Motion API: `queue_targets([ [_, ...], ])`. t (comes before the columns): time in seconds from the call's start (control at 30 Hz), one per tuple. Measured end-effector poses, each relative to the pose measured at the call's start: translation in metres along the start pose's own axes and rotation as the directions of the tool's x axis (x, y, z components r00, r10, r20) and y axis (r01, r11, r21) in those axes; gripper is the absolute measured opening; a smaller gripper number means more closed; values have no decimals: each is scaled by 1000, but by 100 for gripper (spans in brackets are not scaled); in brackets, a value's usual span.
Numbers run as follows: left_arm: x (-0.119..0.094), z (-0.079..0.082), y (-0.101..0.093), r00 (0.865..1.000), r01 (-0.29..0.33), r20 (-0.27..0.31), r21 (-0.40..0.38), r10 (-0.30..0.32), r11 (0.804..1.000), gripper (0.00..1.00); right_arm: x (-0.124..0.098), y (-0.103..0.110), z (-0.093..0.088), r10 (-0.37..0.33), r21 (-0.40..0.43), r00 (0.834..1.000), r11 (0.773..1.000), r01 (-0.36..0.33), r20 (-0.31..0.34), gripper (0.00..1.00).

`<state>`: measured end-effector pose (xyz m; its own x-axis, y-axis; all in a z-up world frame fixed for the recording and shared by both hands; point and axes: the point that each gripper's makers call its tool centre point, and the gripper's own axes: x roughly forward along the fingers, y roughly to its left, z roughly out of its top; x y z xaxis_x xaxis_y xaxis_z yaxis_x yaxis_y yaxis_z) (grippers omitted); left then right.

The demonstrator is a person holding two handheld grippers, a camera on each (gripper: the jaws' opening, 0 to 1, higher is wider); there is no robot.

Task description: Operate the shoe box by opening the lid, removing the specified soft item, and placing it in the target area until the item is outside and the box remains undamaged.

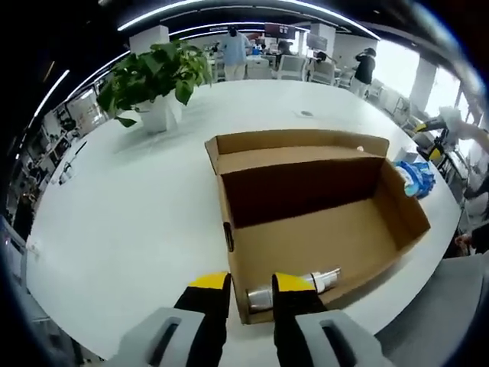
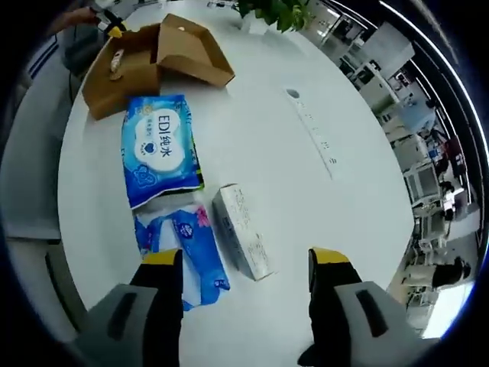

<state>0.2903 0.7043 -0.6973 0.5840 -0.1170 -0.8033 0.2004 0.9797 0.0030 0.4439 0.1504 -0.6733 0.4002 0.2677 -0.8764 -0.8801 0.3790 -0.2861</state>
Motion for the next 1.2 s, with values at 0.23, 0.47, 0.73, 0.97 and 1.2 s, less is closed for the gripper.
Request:
queue_targets([
  [0.23, 0, 8, -6, 998, 46, -37, 111, -42, 993, 27, -27, 12, 20, -58, 156, 990, 987, 37, 130, 72],
  [0.47, 4, 15, -14, 993, 99, -76, 197, -85, 975, 30, -51, 34, 28, -100, 236, 974, 971, 51, 202, 81],
  [0.73, 12, 11, -32, 967, 224, -188, 316, -170, 922, 34, -69, 54, 28, -140, 330, 954, 943, 48, 263, 91],
  [0.97, 20, 4, -41, 934, 312, -294, 405, -201, 859, 39, -81, 75, 31, -162, 393, 937, 919, 30, 309, 96],
  [1.2, 27, -4, -48, 891, 405, -394, 468, -225, 785, 43, -87, 91, 34, -179, 430, 923, 903, 15, 342, 96],
])
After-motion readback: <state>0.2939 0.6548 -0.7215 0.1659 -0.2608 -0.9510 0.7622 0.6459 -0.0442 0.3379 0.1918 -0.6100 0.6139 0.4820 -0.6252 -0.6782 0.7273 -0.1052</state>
